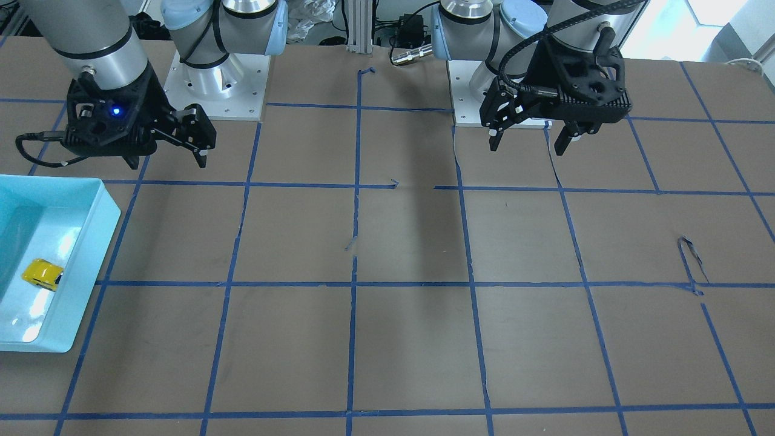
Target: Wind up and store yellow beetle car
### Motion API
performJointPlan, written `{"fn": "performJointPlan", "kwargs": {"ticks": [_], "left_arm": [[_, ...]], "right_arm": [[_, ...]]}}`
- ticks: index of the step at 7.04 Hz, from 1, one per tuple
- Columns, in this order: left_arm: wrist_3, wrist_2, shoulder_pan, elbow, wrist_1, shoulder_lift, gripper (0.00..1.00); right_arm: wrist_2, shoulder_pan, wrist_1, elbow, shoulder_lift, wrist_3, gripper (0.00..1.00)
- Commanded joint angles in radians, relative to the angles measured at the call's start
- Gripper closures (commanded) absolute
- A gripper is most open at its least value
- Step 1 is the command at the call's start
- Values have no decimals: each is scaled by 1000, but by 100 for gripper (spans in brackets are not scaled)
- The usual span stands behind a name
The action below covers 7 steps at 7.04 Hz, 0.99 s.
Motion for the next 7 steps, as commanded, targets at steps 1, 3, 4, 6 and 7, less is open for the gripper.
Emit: {"fn": "performJointPlan", "kwargs": {"ticks": [1, 3, 4, 6, 7], "left_arm": [[0, 0, 0, 0, 0, 0, 0], [0, 0, 0, 2, 0, 0, 0], [0, 0, 0, 0, 0, 0, 0], [0, 0, 0, 2, 0, 0, 0], [0, 0, 2, 0, 0, 0, 0]], "right_arm": [[-14, 6, 39, -48, 8, 5, 0], [0, 11, 42, -60, -4, 20, 0], [1, 11, 46, -60, -16, 19, 0], [0, 11, 46, -59, -19, 20, 0], [-6, 12, 46, -57, -18, 19, 0]]}}
